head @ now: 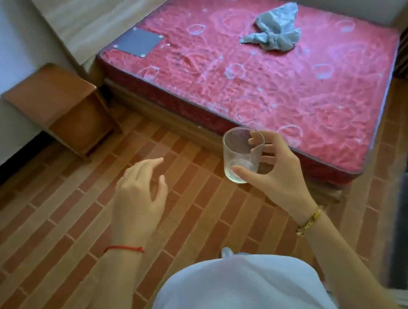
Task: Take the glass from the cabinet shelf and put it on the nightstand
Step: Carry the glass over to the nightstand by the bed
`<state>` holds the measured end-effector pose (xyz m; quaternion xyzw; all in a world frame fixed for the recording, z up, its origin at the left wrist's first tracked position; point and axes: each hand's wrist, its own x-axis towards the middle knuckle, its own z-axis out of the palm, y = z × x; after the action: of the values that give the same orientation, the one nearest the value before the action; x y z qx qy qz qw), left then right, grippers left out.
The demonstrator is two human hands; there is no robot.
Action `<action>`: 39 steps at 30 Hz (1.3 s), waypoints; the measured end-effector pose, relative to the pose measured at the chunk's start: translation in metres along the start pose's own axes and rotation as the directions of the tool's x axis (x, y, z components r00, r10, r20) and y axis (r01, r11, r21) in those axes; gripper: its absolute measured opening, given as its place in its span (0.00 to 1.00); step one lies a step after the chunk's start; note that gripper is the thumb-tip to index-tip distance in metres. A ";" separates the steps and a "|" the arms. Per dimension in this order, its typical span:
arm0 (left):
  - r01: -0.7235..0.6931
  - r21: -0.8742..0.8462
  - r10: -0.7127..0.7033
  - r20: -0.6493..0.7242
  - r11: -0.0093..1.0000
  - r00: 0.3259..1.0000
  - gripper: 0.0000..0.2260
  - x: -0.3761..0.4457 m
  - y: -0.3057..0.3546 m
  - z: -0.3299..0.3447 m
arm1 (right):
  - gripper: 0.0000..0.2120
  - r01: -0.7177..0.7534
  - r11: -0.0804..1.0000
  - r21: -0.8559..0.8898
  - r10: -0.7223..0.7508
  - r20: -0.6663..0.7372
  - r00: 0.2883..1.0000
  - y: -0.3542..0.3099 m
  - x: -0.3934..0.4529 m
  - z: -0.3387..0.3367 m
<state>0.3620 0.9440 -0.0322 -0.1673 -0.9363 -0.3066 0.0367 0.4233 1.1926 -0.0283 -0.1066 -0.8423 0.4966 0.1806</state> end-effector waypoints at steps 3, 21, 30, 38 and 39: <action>0.107 0.003 -0.107 -0.058 0.994 0.993 0.15 0.028 -0.005 0.002 | 0.31 0.054 0.998 0.024 -0.056 0.082 0.995 0.003 0.057 0.013; 0.399 0.028 -0.374 -0.290 0.917 0.881 0.14 0.216 -0.117 -0.021 | 0.30 0.168 0.979 0.112 -0.196 0.334 0.922 -0.004 0.325 0.186; 0.408 0.075 -0.358 -0.354 0.910 0.864 0.14 0.339 -0.201 -0.065 | 0.30 0.207 0.965 0.164 -0.251 0.327 0.911 -0.038 0.453 0.289; 0.492 0.077 -0.441 -0.339 0.867 0.831 0.14 0.416 -0.265 -0.078 | 0.31 0.199 0.965 0.170 -0.252 0.391 0.885 -0.037 0.537 0.375; 0.505 0.074 -0.454 -0.340 0.860 0.824 0.14 0.427 -0.275 -0.079 | 0.31 0.198 0.964 0.174 -0.253 0.399 0.881 -0.037 0.550 0.387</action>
<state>-0.1348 0.8136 -0.0498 0.1279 -0.9520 -0.2517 0.1182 -0.2370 1.0631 -0.0578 0.1130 -0.8342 0.5365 0.0593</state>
